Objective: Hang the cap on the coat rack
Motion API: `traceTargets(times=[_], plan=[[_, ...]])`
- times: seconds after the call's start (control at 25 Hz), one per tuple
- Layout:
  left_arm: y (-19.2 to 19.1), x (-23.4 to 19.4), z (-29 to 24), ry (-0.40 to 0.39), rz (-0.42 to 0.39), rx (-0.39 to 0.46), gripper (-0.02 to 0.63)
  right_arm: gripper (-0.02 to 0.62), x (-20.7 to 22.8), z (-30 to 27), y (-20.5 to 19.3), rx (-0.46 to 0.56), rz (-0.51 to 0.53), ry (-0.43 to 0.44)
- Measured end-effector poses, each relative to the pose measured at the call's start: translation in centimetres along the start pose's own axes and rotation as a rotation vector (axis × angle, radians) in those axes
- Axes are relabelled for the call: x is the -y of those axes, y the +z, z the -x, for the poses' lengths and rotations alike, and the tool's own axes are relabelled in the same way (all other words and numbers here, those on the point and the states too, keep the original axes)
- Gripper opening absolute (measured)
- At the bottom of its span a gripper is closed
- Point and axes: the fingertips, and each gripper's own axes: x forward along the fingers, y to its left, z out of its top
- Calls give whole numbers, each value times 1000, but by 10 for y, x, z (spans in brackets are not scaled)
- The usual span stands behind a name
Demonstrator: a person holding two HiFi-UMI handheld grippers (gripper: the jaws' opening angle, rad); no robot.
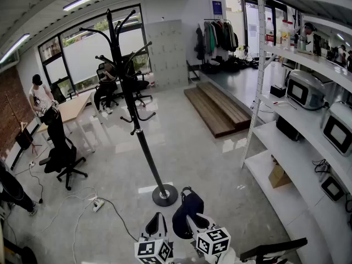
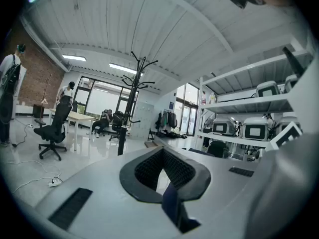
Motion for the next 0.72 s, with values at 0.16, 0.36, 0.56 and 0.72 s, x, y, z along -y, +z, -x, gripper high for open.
traceTargets(times=[0.16, 0.36, 0.56, 0.72], plan=[[0, 1, -14, -2, -10, -2, 2, 49, 12, -8, 5, 1, -26, 0], [9, -1, -25, 7, -21, 19, 2, 49, 16, -18, 9, 4, -26, 12], [9, -6, -35, 14, -14, 30, 2, 49, 18, -32, 10, -8, -9, 28], [10, -14, -47, 23, -6, 38, 2, 49, 20, -46, 12, -18, 2, 37]])
